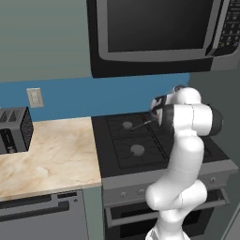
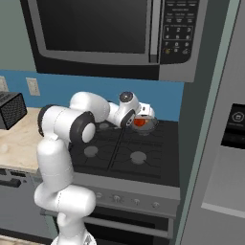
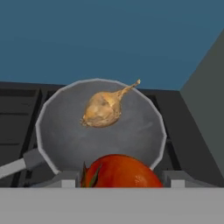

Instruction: Place the pan on the rear right burner on the stove. Then place the tomato and the onion in the pan and turn on the rear right burner.

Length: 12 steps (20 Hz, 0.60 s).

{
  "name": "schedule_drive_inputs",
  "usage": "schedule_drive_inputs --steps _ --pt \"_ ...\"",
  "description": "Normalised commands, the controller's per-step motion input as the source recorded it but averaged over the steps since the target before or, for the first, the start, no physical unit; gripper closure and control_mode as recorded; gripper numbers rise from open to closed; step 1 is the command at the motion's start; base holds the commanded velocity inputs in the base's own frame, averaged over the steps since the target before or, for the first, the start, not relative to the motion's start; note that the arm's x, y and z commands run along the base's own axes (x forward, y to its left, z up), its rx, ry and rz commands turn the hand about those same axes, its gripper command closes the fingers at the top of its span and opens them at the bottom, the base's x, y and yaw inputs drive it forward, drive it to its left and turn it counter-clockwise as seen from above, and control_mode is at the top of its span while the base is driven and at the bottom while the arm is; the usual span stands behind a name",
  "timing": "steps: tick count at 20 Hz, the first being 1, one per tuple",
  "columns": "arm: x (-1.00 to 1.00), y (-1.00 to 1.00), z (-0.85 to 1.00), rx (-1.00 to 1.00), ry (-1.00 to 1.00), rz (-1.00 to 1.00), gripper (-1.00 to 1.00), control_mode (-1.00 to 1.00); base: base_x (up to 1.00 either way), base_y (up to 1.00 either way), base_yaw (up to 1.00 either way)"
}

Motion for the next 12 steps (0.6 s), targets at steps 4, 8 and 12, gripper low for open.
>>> schedule_drive_inputs --steps 4,8,12 --pt "0.30 -0.04 -0.21 0.00 0.00 0.00 1.00 -1.00 0.00 0.00 0.00" --pt "0.24 -0.06 -0.19 0.00 0.00 0.00 1.00 -1.00 0.00 0.00 0.00" --pt "0.14 -0.06 -0.20 0.00 0.00 0.00 1.00 -1.00 0.00 0.00 0.00"
